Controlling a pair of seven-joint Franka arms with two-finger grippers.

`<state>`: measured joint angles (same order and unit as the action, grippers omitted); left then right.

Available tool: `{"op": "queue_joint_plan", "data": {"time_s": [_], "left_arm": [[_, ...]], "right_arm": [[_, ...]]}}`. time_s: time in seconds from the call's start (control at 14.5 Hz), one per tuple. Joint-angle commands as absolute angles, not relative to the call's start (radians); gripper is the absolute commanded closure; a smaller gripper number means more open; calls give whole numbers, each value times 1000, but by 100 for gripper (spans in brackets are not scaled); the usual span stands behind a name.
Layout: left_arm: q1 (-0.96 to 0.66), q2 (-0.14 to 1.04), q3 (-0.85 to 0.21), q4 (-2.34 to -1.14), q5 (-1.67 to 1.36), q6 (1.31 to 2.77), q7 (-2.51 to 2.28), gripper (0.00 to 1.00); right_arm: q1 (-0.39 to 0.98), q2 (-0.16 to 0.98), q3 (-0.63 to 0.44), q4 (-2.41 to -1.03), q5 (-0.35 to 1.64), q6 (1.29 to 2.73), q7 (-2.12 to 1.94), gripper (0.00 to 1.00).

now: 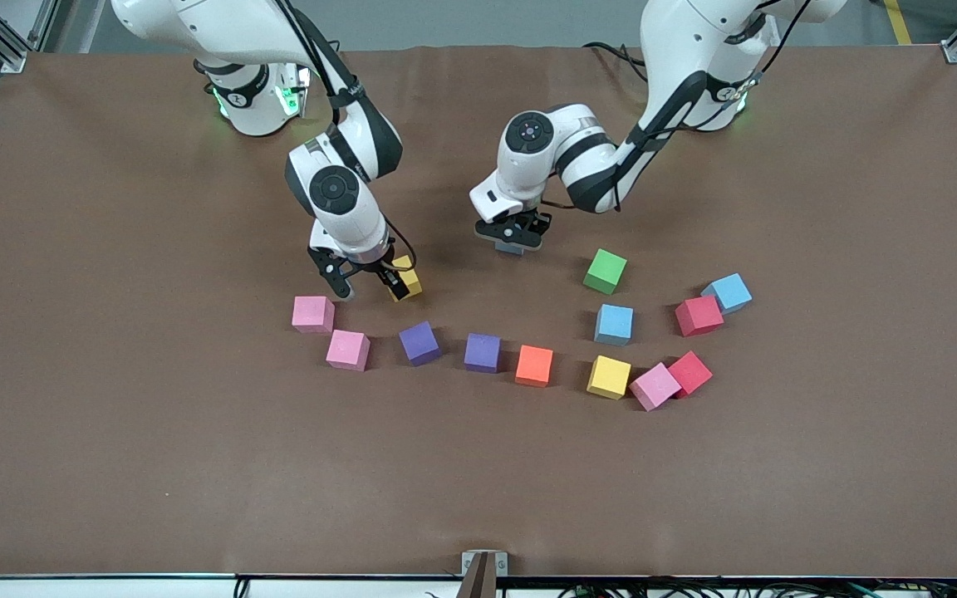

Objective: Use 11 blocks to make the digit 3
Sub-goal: 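Grasp the blue cube with the left gripper while the right grasps yellow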

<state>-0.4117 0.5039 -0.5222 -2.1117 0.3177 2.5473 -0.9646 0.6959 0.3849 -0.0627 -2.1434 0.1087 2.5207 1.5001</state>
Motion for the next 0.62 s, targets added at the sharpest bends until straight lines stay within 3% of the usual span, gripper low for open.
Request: {"op": "queue_joint_plan", "data": {"time_s": [0.0, 0.28, 0.34, 0.41, 0.48, 0.55], "left_arm": [[-468, 514, -522, -2082, 307, 2528, -1151, 60], [-518, 518, -522, -2075, 302, 2530, -1296, 61], [-534, 529, -522, -2074, 302, 2534, -1307, 61], [-544, 538, -522, -2057, 302, 2536, -1328, 61], [-546, 545, -522, -2051, 302, 2536, -1341, 61], [-549, 545, -520, -2042, 305, 2536, -1342, 61]], "right_arm": [[726, 406, -71, -2143, 118, 2563, 1548, 0], [742, 419, -71, -2143, 118, 2580, 1595, 0], [747, 419, -71, -2146, 118, 2576, 1595, 8], [749, 417, -71, -2146, 118, 2566, 1595, 35], [746, 417, -71, -2146, 118, 2565, 1597, 68], [746, 417, -71, -2146, 118, 2563, 1600, 88]]}}
